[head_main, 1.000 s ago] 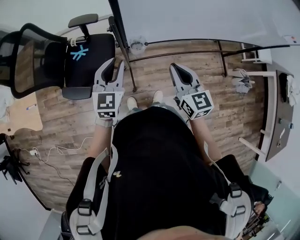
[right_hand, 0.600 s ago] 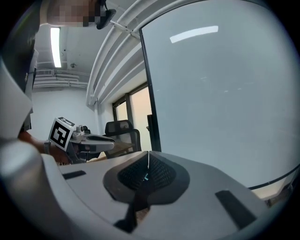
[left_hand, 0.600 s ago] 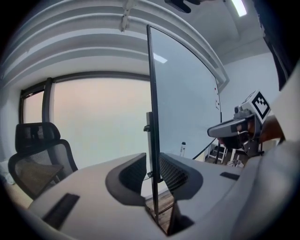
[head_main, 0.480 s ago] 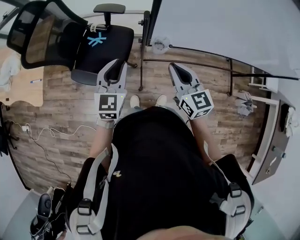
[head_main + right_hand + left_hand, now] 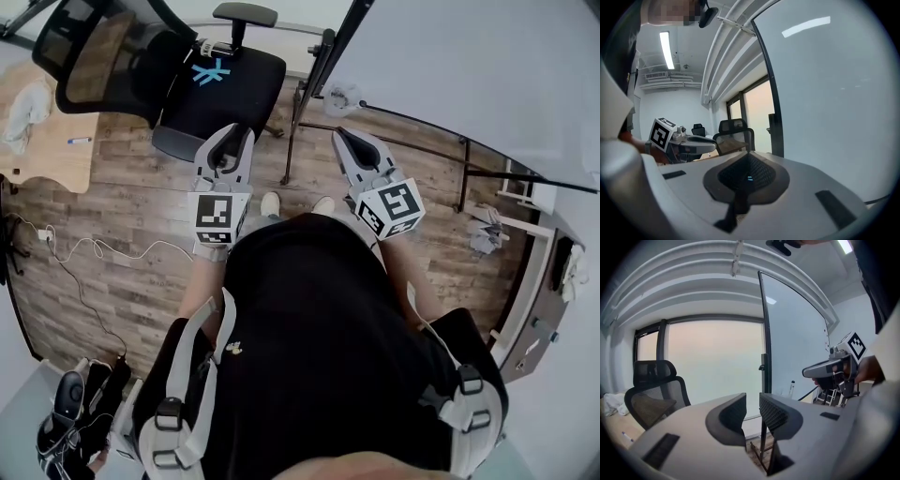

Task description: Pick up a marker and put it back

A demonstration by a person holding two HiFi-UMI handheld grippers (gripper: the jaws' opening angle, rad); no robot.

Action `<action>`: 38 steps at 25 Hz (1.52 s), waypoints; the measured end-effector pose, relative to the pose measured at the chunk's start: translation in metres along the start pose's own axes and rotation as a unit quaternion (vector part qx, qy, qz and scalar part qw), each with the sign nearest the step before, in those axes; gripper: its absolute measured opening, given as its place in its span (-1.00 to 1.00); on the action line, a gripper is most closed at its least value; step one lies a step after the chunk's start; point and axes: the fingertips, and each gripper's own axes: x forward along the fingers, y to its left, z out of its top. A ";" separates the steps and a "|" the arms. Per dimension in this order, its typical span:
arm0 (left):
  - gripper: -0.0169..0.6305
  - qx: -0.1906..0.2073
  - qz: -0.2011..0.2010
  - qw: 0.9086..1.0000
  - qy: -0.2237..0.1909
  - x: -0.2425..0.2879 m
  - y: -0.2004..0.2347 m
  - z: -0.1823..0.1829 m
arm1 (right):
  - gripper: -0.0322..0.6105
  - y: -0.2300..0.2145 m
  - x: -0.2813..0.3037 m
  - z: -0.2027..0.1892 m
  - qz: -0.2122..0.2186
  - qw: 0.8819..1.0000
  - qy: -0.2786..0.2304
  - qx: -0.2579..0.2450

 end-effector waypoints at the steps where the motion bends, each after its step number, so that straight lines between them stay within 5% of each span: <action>1: -0.67 -0.001 0.000 1.000 -0.001 -0.001 0.002 0.000 | -0.85 0.001 0.003 0.001 0.003 1.000 0.001 -0.002; 18: -0.66 -0.001 -0.016 1.000 -0.015 -0.005 0.004 0.005 | -0.85 0.027 0.023 0.004 0.056 0.997 0.018 -0.050; 38: -0.67 -0.002 -0.050 0.999 -0.022 -0.001 -0.018 0.011 | -0.85 0.018 0.006 0.001 0.030 0.998 0.019 -0.042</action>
